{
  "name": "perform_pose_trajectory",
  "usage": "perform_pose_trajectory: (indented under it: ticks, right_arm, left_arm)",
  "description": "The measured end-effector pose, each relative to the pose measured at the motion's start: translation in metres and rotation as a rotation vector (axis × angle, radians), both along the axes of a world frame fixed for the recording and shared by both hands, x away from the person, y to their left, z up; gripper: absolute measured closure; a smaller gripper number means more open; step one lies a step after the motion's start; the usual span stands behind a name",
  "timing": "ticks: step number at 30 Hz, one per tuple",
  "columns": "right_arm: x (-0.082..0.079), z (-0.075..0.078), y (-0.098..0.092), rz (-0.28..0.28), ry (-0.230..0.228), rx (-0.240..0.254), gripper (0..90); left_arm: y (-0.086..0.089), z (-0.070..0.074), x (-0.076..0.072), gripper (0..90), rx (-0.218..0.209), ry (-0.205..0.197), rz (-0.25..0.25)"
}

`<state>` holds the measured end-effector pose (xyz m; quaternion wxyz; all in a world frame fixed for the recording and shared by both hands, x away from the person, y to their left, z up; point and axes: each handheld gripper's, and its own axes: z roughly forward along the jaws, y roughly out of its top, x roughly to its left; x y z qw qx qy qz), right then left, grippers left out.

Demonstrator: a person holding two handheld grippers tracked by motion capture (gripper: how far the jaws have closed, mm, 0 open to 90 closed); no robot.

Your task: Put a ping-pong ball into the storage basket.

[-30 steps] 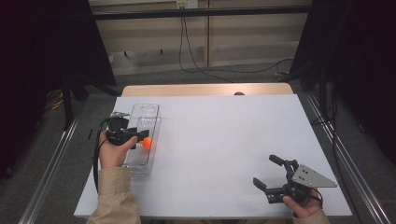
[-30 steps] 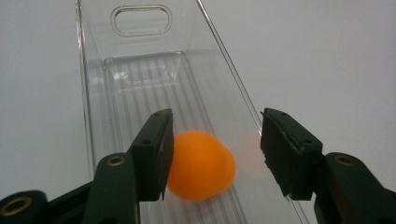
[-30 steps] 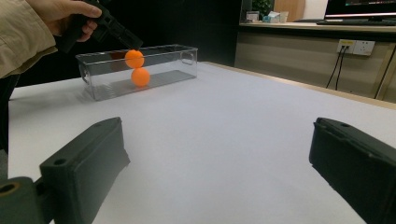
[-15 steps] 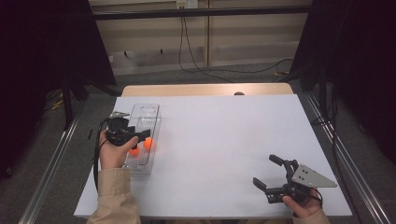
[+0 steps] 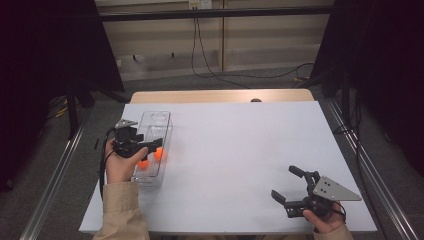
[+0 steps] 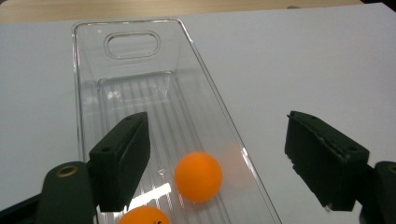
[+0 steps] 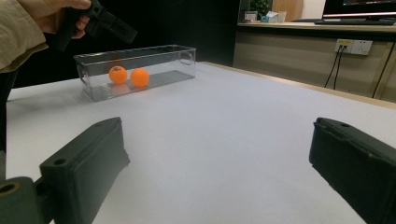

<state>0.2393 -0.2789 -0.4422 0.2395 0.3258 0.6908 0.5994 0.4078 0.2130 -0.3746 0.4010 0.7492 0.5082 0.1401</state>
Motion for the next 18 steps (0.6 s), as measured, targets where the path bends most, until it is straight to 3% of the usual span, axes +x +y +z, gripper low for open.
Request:
perform_pose_trajectory:
  ticks: [9,18]
  right_arm:
    - [-0.001,0.0,0.0,0.0,-0.004,-0.001,2.9]
    - [-0.001,0.0,0.0,0.0,-0.004,-0.005,2.9]
  left_arm:
    - [-0.001,0.002,-0.007,20.4,-0.007,-0.034,-0.018]
    - [0.005,0.003,-0.014,17.7,-0.016,-0.065,0.0]
